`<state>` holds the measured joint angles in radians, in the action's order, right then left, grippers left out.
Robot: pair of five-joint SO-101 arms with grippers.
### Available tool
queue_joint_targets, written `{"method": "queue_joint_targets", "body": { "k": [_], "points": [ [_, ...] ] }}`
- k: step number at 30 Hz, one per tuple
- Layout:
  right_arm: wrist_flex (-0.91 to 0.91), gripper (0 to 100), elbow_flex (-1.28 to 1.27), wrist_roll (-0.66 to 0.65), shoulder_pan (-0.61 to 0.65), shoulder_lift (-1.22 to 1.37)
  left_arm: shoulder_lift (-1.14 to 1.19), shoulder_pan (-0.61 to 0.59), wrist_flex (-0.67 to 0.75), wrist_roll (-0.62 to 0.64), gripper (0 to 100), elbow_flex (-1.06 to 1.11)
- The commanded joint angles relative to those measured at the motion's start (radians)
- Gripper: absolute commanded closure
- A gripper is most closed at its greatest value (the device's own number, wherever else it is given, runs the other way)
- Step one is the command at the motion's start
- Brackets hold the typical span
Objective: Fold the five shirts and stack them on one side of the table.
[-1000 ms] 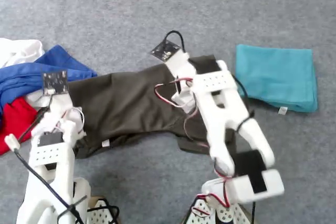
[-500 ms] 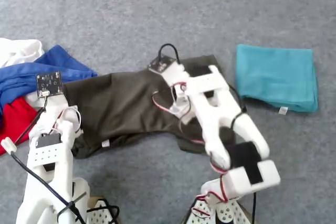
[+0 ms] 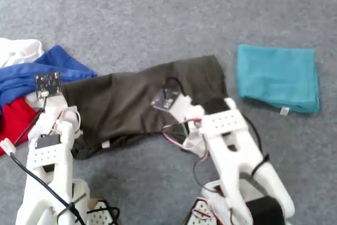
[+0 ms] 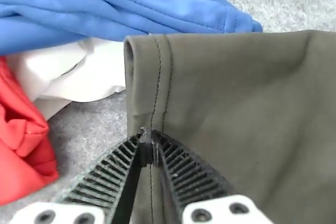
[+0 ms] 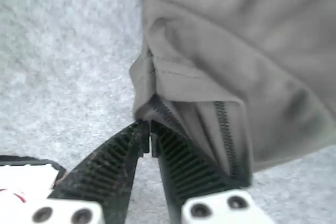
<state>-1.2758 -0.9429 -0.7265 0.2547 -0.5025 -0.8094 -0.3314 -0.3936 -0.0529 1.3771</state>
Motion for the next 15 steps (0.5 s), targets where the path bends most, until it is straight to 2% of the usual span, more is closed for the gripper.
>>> {"method": "queue_joint_targets", "body": {
  "k": [1, 4, 10, 15],
  "points": [
    [-0.009, 98.4, 0.065, -0.011, -0.055, -0.058, 0.002, -0.005, 0.014, 0.008, 97, -0.005],
    [0.021, 98.4, 0.154, 0.021, -0.081, -0.054, 0.002, -0.005, 0.014, 0.008, 97, -0.005],
    [0.262, 98.4, 0.18, 0.117, -0.083, 0.139, 0.002, -0.005, 0.014, 0.009, 97, -0.004],
    [0.239, 98.4, 0.234, 0.118, -0.086, 0.326, 0.002, -0.005, 0.014, 0.009, 97, -0.002]
  ]
}}
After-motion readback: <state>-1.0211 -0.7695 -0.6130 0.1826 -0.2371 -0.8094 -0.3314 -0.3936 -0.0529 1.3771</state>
